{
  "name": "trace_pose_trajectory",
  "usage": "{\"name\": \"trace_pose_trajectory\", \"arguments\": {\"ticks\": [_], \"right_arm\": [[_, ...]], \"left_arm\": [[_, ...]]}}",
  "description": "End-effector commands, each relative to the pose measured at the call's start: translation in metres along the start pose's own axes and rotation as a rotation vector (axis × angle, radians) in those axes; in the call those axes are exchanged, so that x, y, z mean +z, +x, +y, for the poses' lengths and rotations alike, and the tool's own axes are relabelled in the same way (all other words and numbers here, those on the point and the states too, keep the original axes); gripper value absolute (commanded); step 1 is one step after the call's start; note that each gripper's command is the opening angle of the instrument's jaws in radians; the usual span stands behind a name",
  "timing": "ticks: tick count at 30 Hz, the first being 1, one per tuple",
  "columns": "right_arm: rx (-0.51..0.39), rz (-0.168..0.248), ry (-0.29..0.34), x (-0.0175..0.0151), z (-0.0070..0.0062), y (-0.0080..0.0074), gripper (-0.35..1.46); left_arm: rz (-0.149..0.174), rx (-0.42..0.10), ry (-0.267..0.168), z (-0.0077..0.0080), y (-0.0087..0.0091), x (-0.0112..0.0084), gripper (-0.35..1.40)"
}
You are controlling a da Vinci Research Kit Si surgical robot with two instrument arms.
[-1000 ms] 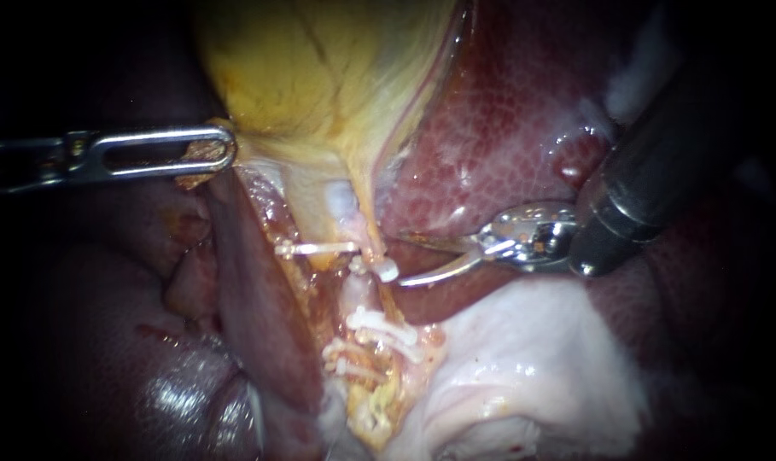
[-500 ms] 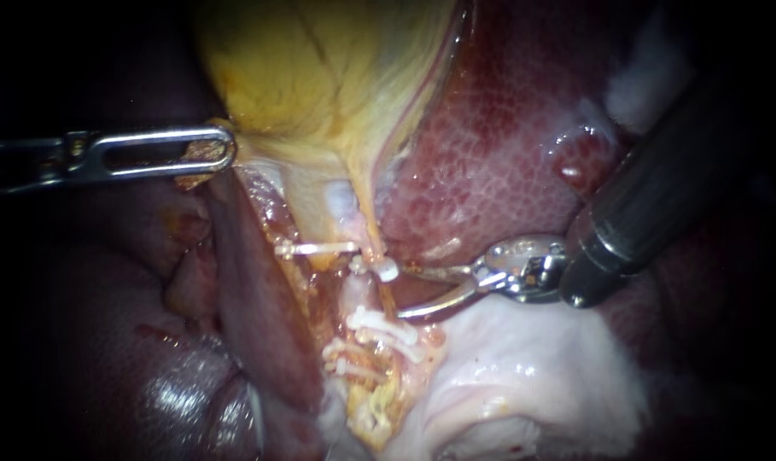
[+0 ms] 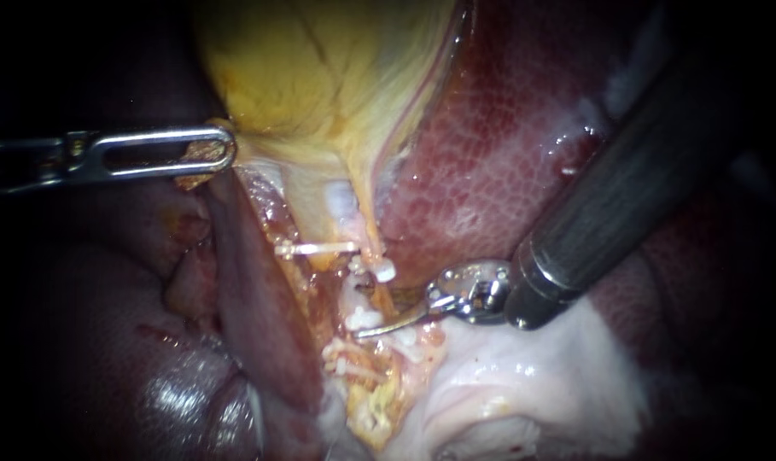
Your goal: Go to the cutting position right tube
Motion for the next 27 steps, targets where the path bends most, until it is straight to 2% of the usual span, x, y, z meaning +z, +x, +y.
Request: {"name": "trace_pose_trajectory", "arguments": {"ticks": [1,4,7,16,27], "right_arm": [[0.000,0.011,0.008,-0.0002,-0.0002,0.0002,1.43],[0.001,0.024,0.022,-0.0002,-0.0006,0.0007,1.43],[-0.007,0.016,0.036,0.0000,-0.0009,0.0008,1.42],[-0.014,0.013,0.039,0.0018,-0.0007,0.0012,1.42],[-0.011,0.018,0.058,0.0039,-0.0006,0.0025,1.42]], "left_arm": [[0.000,0.000,0.000,0.0000,0.0000,0.0000,-0.35],[0.000,0.000,0.001,0.0001,-0.0001,0.0000,-0.35],[0.000,0.000,0.001,0.0004,-0.0001,0.0001,-0.35],[0.000,0.000,0.000,0.0007,-0.0002,0.0003,-0.35],[-0.003,-0.001,-0.003,0.0007,-0.0002,0.0011,-0.35]]}}
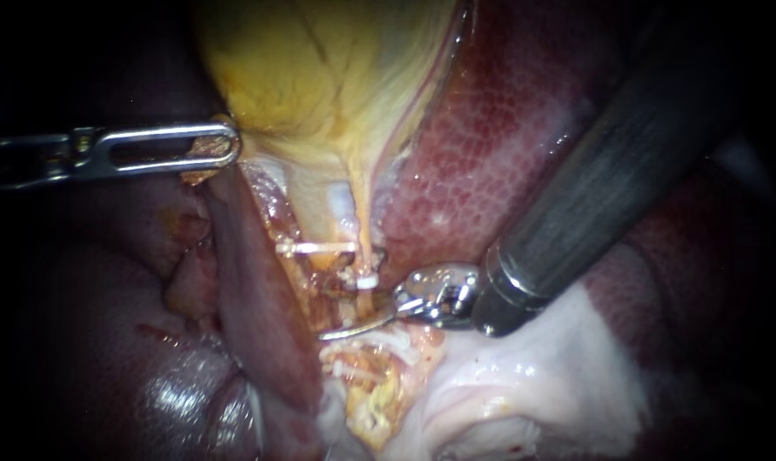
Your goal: Go to the cutting position right tube
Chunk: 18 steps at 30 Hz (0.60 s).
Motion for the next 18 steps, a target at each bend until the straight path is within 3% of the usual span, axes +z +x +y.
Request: {"name": "trace_pose_trajectory", "arguments": {"ticks": [1,18], "right_arm": [[0.000,-0.002,0.003,0.0001,0.0000,0.0001,1.42],[-0.005,-0.024,0.036,0.0002,0.0001,0.0001,1.40]], "left_arm": [[0.000,0.000,-0.002,0.0000,0.0000,0.0001,-0.35],[-0.001,0.000,-0.002,0.0000,0.0001,0.0001,-0.35]]}}
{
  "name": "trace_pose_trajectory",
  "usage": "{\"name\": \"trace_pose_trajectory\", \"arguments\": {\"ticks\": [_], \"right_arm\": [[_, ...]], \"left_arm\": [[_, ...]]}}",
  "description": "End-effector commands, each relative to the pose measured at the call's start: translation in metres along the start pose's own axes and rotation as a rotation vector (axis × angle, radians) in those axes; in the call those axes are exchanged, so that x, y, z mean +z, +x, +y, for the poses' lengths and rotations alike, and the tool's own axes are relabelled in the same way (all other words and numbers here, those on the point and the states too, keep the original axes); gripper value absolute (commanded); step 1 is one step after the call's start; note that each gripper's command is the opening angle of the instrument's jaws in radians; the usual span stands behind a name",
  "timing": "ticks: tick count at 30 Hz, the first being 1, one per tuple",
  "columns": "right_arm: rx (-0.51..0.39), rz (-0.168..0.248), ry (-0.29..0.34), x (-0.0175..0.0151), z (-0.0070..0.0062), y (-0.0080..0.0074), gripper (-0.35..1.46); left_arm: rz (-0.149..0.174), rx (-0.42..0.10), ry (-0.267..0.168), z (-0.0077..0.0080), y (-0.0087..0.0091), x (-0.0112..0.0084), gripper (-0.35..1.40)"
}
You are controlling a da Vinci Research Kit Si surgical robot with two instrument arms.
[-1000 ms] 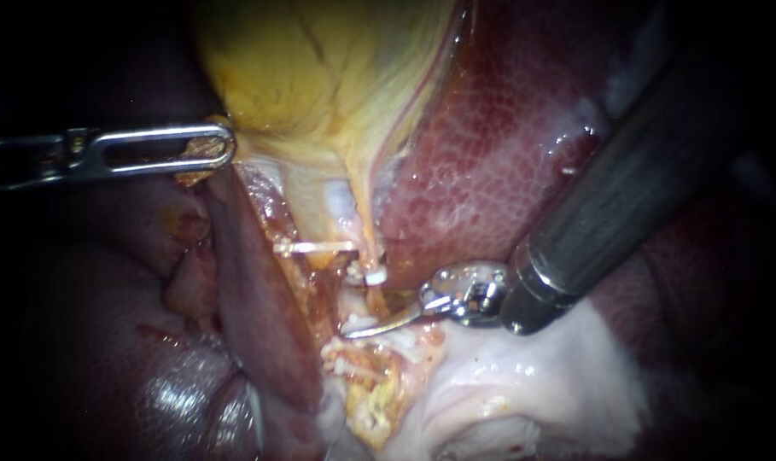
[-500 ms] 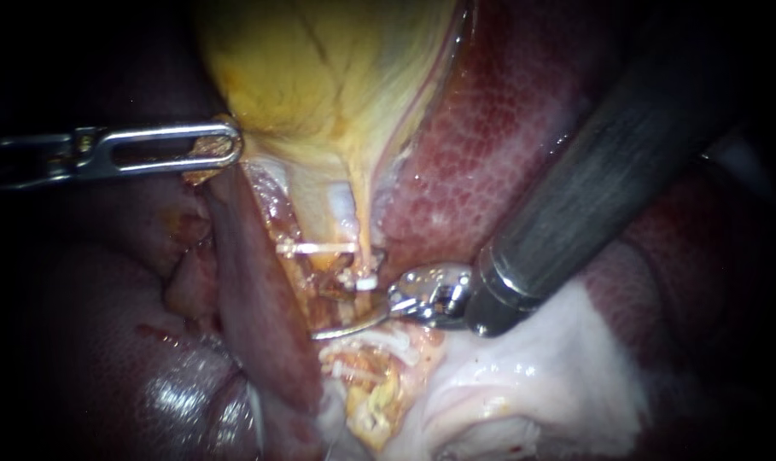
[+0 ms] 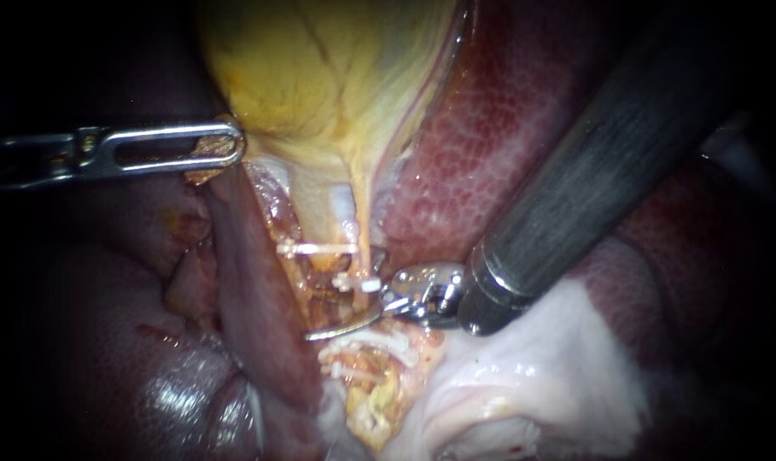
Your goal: Go to the cutting position right tube
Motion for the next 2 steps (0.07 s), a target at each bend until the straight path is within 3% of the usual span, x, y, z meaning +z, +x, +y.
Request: {"name": "trace_pose_trajectory", "arguments": {"ticks": [1,2], "right_arm": [[0.000,0.000,0.000,0.0000,0.0000,0.0000,1.40],[0.000,0.000,0.000,0.0000,0.0000,0.0000,1.40]], "left_arm": [[0.000,0.000,0.000,0.0000,0.0000,0.0000,-0.35],[0.000,0.000,0.000,0.0000,0.0000,0.0000,-0.35]]}}
